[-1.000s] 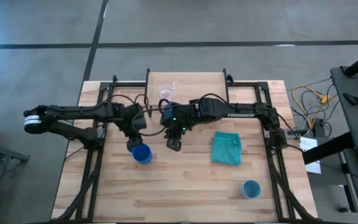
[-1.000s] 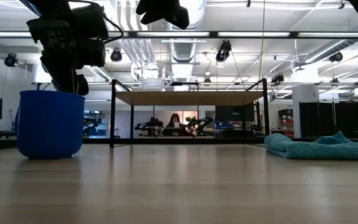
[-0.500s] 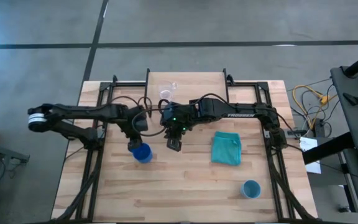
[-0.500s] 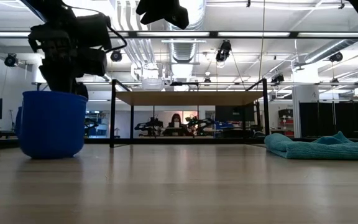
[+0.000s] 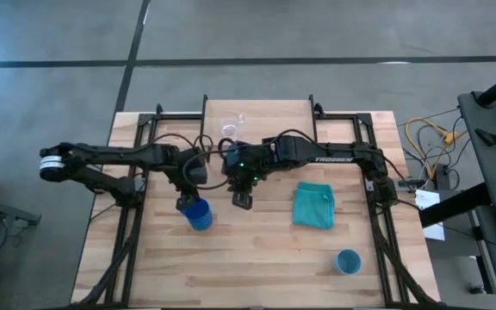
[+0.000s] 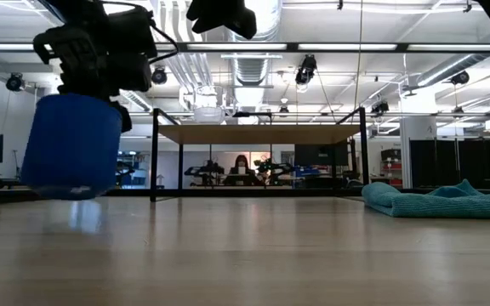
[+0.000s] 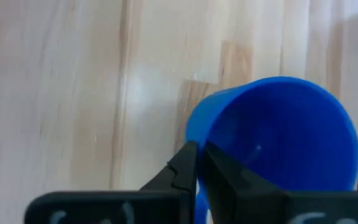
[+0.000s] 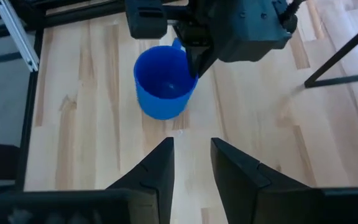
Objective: Stack small to large cups/mugs on shelf
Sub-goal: Put the blue mug on the shelf
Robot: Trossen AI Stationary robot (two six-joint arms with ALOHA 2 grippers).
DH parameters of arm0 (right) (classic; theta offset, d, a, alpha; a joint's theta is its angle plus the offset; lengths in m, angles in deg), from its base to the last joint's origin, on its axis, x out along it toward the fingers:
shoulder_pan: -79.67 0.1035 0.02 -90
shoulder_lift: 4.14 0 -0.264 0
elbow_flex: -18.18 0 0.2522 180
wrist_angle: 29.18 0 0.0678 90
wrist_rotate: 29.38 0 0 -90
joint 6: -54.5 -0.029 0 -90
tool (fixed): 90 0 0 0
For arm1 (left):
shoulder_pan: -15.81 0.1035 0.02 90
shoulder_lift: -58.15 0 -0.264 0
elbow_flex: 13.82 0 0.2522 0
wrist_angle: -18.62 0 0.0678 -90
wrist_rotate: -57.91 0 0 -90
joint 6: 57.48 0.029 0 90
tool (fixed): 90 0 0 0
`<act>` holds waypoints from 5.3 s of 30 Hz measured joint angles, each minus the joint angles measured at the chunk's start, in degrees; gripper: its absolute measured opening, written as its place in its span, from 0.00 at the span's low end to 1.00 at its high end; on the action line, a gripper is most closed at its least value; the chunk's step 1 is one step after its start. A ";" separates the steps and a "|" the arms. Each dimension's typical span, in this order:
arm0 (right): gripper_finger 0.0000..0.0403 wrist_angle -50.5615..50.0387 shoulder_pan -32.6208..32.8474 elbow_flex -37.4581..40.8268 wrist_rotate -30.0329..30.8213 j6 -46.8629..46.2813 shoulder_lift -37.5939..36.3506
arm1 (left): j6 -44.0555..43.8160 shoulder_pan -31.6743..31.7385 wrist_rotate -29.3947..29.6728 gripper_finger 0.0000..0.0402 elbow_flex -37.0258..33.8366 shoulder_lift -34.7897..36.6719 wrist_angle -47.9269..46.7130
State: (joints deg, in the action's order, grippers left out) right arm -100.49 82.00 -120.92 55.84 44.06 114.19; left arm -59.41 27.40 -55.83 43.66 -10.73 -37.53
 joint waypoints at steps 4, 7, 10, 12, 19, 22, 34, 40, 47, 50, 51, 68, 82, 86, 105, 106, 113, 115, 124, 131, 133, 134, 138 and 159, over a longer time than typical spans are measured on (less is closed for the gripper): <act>0.23 0.39 0.00 0.02 -0.01 4.62 0.00 | 2.70 -0.48 -0.24 0.01 2.14 0.27 -0.77; 0.23 2.50 0.25 0.02 -0.11 9.05 0.00 | 4.74 -0.53 -0.30 0.00 4.31 0.33 -0.75; 0.23 5.53 0.57 0.02 -2.75 13.23 0.00 | 7.21 -0.53 -0.25 0.00 6.72 0.33 -0.76; 0.24 7.56 0.59 0.02 -6.08 15.58 0.00 | 8.68 -0.52 -0.25 0.00 8.41 0.33 -0.69; 0.32 11.28 0.71 0.02 -13.68 22.89 0.00 | 18.42 -0.46 -0.23 0.00 13.03 0.06 -2.06; 0.37 11.25 1.03 0.27 -14.31 26.15 0.00 | 21.39 -0.31 0.04 0.00 14.94 -0.64 -3.39; 0.42 12.98 3.14 7.25 -12.64 29.46 -0.26 | 21.74 -0.33 0.36 0.00 25.06 -11.39 -10.84; 0.42 12.34 4.86 7.63 -2.51 31.26 -0.18 | 17.22 -0.33 4.33 0.00 29.24 -15.06 -15.34; 0.42 12.17 4.90 7.74 -1.44 31.34 -0.24 | 15.51 -0.33 5.43 0.00 30.88 -14.94 -16.02; 0.42 12.31 4.90 7.72 -0.49 32.86 -0.37 | 15.49 -0.33 5.47 0.00 32.05 -14.75 -16.89; 0.42 12.46 4.90 7.73 -0.51 32.99 -0.37 | 15.47 -0.33 5.45 0.00 32.29 -14.75 -17.25; 0.42 13.53 5.00 7.81 0.21 32.08 -0.26 | 11.54 -0.43 4.98 0.00 33.38 -14.49 -18.83; 0.42 6.12 7.74 0.65 9.06 28.05 -1.00 | 11.28 1.74 4.89 0.00 33.89 -12.02 -13.53; 0.42 1.19 8.31 0.06 11.34 25.47 -1.41 | 11.23 3.10 5.21 0.00 33.90 -11.94 -13.11; 0.42 2.43 9.88 0.33 21.14 38.95 1.64 | 11.28 3.06 5.45 0.00 38.52 -12.45 -17.57; 0.42 2.49 9.88 0.33 21.19 38.70 1.62 | 11.28 3.08 5.45 0.00 38.53 -12.45 -17.58; 0.42 2.64 9.94 0.33 22.37 38.73 1.62 | 11.28 3.06 5.58 0.00 38.46 -12.45 -17.52; 0.42 2.61 10.14 0.31 23.09 38.58 1.62 | 11.28 3.06 5.65 0.00 38.38 -12.45 -17.51; 0.42 2.63 10.27 0.31 26.28 38.56 1.49 | 11.31 2.95 5.74 0.00 37.88 -12.45 -17.71; 0.42 2.83 10.42 0.20 25.70 37.95 1.40 | 11.30 3.01 5.87 0.00 37.18 -12.50 -17.69; 0.42 2.88 10.40 0.20 25.09 37.95 1.40 | 11.30 3.01 5.87 0.00 37.18 -12.50 -17.69; 0.42 2.92 10.36 0.22 24.04 37.97 1.40 | 11.30 3.01 5.89 0.00 37.21 -12.50 -17.70; 0.41 3.22 10.40 0.47 20.88 37.91 1.42 | 11.31 2.94 5.91 0.00 38.25 -12.50 -17.58; 0.39 5.96 9.57 1.01 20.88 35.96 1.51 | 11.52 2.86 4.53 0.00 39.29 -12.50 -17.49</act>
State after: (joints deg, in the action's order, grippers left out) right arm -94.53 91.57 -119.91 76.72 80.02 115.69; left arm -47.88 30.26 -51.29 82.96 -23.23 -55.02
